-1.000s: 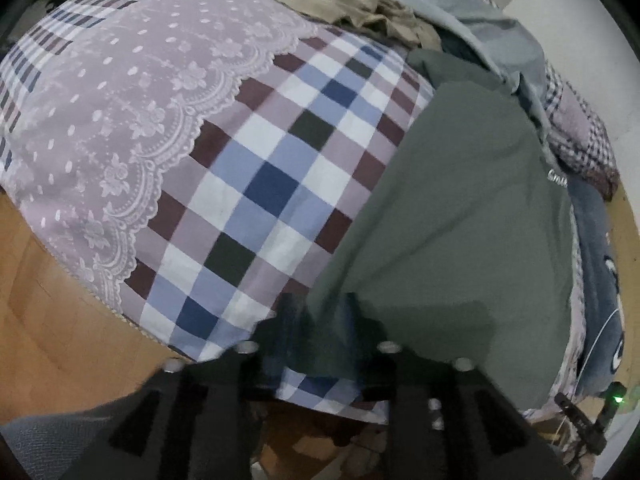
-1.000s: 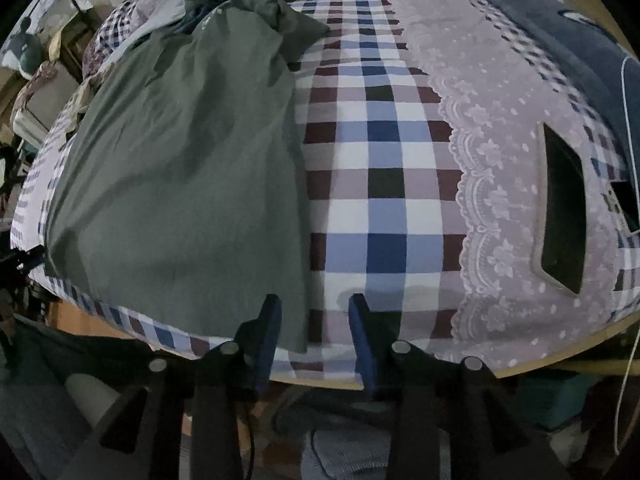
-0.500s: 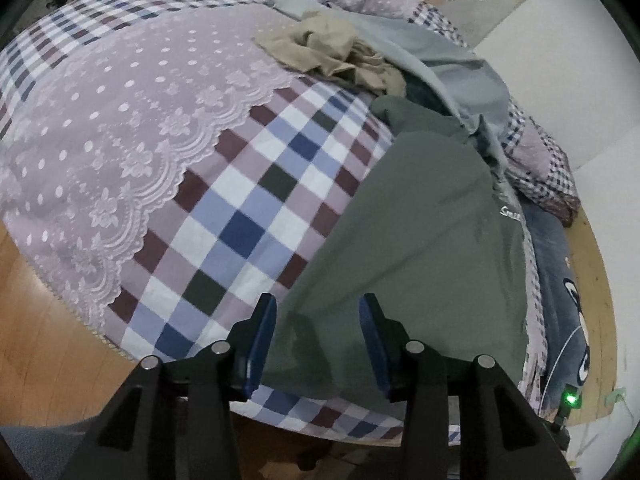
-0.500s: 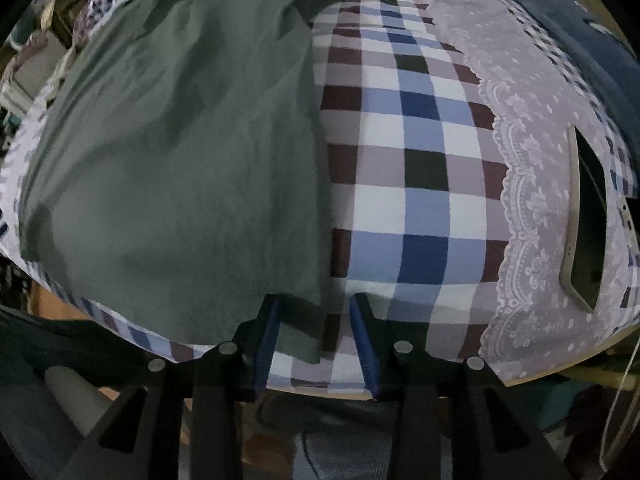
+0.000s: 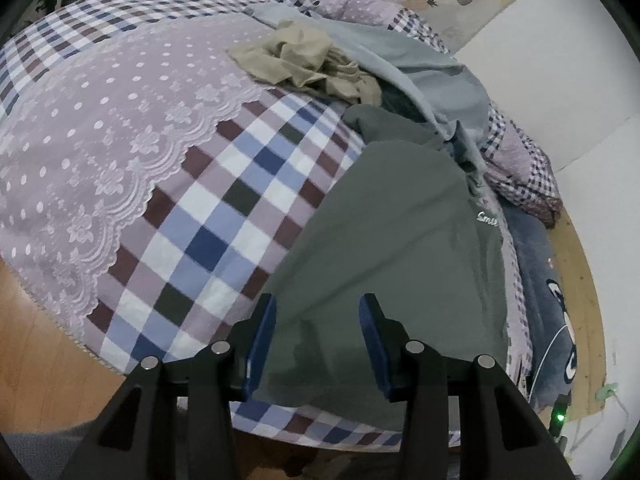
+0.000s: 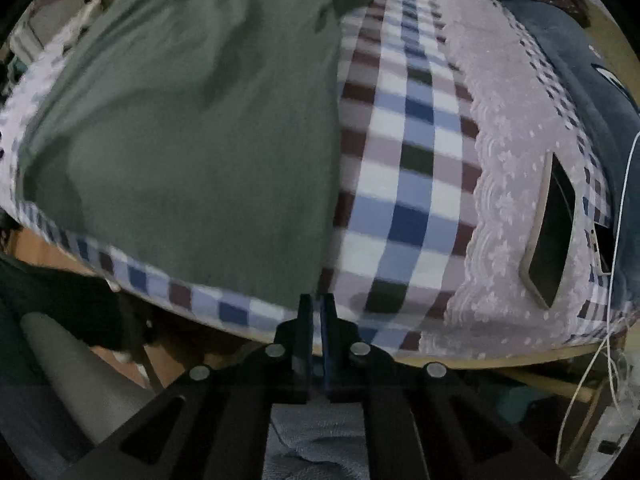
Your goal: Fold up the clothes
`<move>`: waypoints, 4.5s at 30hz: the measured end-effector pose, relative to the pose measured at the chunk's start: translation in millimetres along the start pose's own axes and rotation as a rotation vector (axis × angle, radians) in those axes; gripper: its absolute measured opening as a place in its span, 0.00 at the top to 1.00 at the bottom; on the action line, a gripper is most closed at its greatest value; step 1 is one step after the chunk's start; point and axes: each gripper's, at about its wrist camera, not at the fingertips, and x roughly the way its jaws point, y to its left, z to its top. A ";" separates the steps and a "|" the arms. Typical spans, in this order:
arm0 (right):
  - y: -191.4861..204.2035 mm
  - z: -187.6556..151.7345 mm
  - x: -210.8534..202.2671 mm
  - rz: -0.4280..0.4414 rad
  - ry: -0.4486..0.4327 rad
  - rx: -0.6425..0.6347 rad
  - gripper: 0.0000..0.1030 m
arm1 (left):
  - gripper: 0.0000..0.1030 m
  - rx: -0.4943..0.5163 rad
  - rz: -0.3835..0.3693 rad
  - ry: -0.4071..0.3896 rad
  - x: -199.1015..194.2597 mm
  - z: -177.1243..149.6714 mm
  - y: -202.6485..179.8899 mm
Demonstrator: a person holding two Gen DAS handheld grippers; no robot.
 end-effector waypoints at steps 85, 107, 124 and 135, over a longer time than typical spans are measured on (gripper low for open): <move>-6.6 277.9 29.7 0.406 -0.613 -0.216 0.94 | 0.20 0.212 -0.382 0.023 228.3 87.6 -238.9; 2.4 262.7 21.9 0.568 -0.582 -0.270 0.50 | 0.94 0.116 -0.147 0.137 255.3 83.4 -211.5; -77.6 324.3 129.7 0.568 -0.399 0.237 0.53 | 0.94 0.151 -0.051 0.130 255.7 81.9 -203.7; -100.1 303.9 38.8 0.323 -0.732 0.324 0.97 | 0.74 0.088 -0.118 0.103 252.5 89.5 -197.7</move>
